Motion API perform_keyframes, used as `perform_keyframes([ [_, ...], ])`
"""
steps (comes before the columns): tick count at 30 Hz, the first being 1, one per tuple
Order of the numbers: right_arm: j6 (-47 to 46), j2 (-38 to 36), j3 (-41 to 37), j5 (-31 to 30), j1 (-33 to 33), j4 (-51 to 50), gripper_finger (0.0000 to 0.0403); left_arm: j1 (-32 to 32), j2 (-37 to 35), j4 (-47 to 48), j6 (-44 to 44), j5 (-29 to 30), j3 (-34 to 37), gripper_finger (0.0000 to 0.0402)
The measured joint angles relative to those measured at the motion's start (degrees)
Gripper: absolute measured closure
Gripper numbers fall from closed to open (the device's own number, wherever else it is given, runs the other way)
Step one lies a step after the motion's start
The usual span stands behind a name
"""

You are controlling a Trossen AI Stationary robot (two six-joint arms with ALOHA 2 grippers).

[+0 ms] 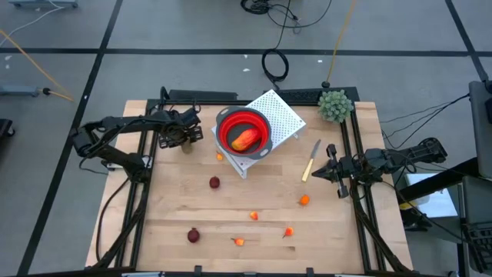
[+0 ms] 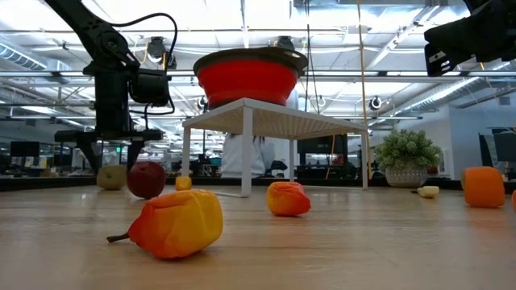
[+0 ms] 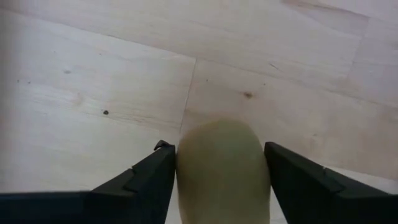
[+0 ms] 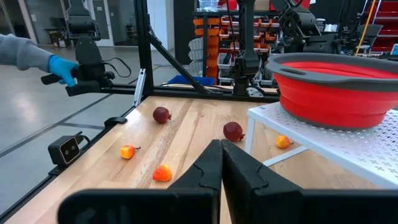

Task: Pick & Place Fruit
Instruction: Put the kiwi into the red strainer bowl on the shelf

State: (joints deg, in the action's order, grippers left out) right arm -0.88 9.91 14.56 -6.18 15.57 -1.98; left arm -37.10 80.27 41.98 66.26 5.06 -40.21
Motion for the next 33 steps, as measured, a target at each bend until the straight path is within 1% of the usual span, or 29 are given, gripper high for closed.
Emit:
perform_keyframes([
  [4, 0.0, 0.01, 0.0, 0.0, 0.02, 0.01, 0.0403, 0.33, -0.03, -0.41, 0.15, 0.12, 0.36, 0.018],
  [11, 0.0, 0.02, -0.02, 0.0, 0.0, 0.02, 0.0403, 2.0, -0.28, -0.74, 3.35, 0.51, 2.89, 0.021],
  [15, 0.0, 0.02, -0.01, -0.02, 0.02, 0.02, 0.0403, 2.79, -0.22, -0.87, 3.49, 0.83, 3.06, 0.0213],
  [19, 0.0, 0.02, -0.02, -0.02, 0.02, 0.02, 0.0403, 2.89, -0.87, -1.9, 3.57, 0.73, 3.2, 0.0208],
  [24, 0.0, 0.01, -0.02, -0.01, 0.0, 0.03, 0.0403, 2.91, -4.94, -1.67, 6.28, 0.51, 3.57, 0.0214],
  [27, 0.01, 0.02, -0.01, 0.04, 0.01, 0.02, 0.0403, 2.96, -8.9, -1.55, 7.83, 1.82, 3.56, 0.0219],
  [33, 0.02, 0.0, -0.02, 0.15, 0.0, 0.03, 0.0403, 3.64, -17.07, -1.75, 10.66, 3.85, 3.45, 0.0208],
])
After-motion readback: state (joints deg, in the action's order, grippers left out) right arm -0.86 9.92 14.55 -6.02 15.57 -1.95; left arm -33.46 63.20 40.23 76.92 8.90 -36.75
